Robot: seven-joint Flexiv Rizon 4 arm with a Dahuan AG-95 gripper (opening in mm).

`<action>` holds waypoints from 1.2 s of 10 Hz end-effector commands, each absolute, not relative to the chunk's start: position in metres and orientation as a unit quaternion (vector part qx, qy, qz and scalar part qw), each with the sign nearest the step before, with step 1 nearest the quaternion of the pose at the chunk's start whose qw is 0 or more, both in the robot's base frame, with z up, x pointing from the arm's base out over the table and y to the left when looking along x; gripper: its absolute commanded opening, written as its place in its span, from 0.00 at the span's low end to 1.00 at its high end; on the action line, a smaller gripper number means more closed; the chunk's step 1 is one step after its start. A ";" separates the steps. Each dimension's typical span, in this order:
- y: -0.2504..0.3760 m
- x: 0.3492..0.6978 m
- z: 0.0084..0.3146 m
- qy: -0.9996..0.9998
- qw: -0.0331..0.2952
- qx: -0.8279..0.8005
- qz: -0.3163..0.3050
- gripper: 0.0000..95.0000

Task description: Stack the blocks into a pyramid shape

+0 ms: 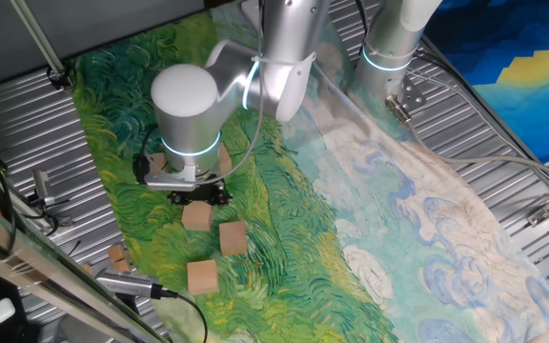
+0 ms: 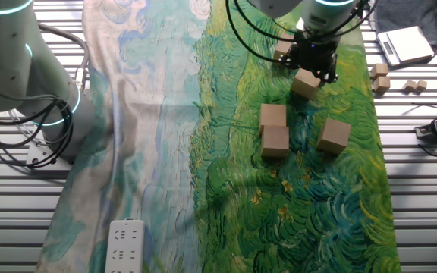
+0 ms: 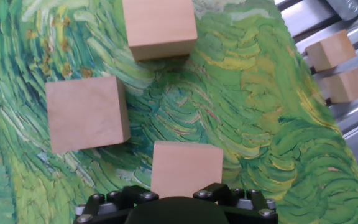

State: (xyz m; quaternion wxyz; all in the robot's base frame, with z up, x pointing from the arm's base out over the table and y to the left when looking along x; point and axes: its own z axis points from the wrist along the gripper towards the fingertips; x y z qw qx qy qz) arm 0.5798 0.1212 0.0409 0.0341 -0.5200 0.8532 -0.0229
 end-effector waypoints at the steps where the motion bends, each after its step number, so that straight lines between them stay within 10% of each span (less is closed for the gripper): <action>1: 0.121 0.579 0.042 0.862 0.032 -0.505 -0.024 0.40; 2: 0.121 0.579 0.042 0.866 0.031 -0.498 -0.025 0.00; 12: 0.110 0.567 0.076 0.828 0.025 -0.560 -0.029 0.00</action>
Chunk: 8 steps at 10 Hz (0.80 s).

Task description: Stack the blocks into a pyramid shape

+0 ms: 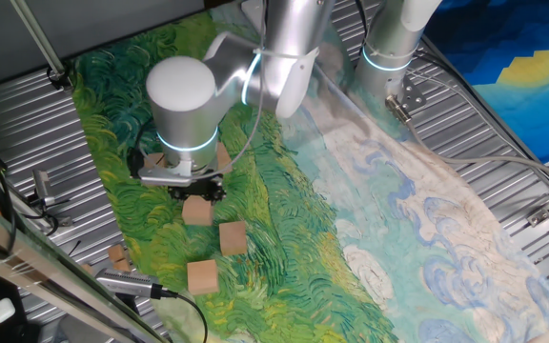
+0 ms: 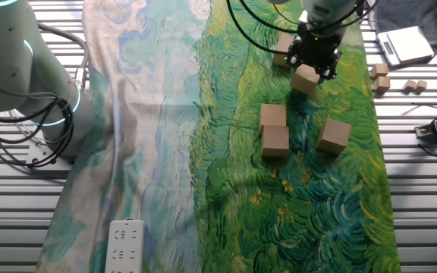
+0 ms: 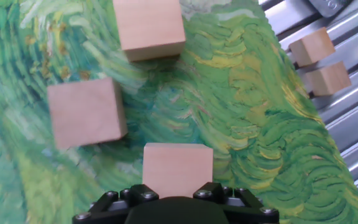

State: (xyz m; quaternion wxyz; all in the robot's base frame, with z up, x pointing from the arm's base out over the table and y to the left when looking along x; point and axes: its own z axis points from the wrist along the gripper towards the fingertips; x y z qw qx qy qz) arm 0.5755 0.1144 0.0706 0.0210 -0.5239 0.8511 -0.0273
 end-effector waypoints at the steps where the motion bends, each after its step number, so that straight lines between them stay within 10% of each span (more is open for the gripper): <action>1: 0.107 0.557 0.080 0.815 0.026 -0.578 -0.028 0.00; 8: 0.087 0.487 0.072 0.775 0.035 -0.630 -0.022 0.00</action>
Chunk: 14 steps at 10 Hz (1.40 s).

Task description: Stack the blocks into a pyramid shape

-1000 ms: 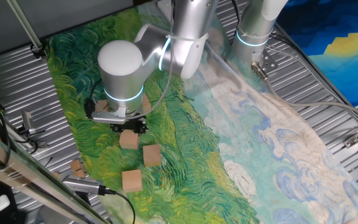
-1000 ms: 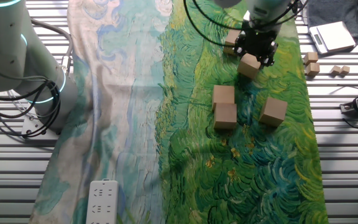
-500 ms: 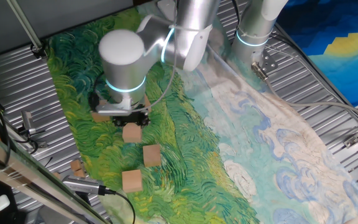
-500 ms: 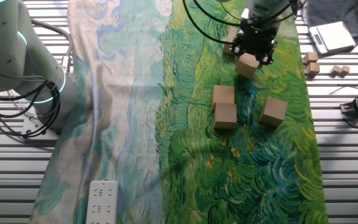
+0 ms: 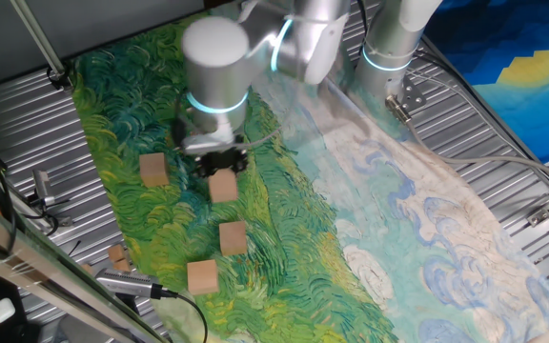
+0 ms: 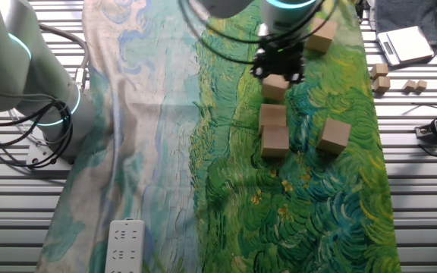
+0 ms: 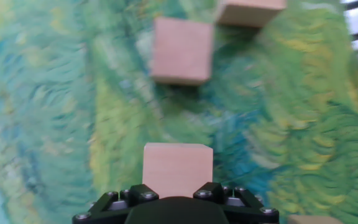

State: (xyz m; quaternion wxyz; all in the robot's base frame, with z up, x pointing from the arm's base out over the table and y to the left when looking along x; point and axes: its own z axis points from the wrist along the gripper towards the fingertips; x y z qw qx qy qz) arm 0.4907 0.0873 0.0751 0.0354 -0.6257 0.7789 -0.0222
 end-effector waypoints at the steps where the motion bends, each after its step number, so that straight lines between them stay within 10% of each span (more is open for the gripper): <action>1: 0.087 0.485 0.071 0.773 0.033 -0.633 -0.024 0.00; 14: 0.081 0.490 0.066 0.739 0.038 -0.672 -0.025 0.00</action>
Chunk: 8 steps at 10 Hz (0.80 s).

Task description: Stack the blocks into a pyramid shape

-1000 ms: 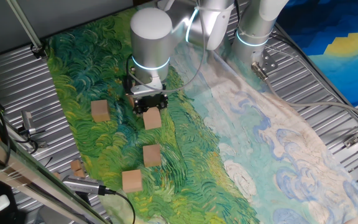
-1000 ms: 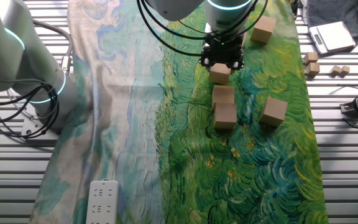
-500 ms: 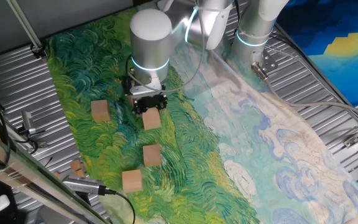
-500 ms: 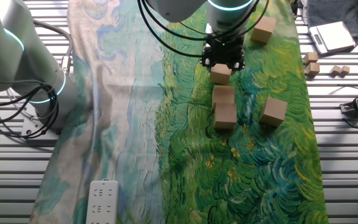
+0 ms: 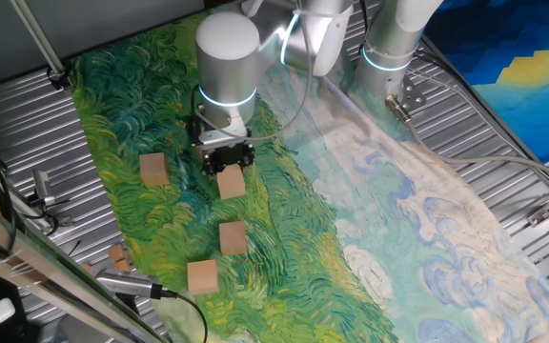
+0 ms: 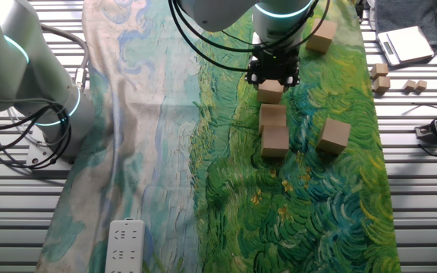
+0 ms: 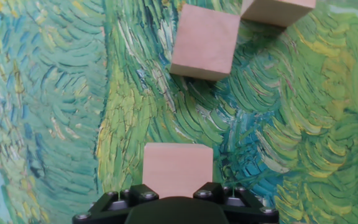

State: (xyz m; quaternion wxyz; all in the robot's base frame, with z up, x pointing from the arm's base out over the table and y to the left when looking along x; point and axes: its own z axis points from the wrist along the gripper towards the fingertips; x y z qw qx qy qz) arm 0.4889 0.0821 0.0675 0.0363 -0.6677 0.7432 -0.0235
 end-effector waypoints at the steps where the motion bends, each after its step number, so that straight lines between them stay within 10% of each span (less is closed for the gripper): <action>1: 0.079 0.490 0.065 0.737 0.038 -0.675 -0.026 0.00; 8: 0.068 0.496 0.060 0.727 0.045 -0.685 -0.022 0.00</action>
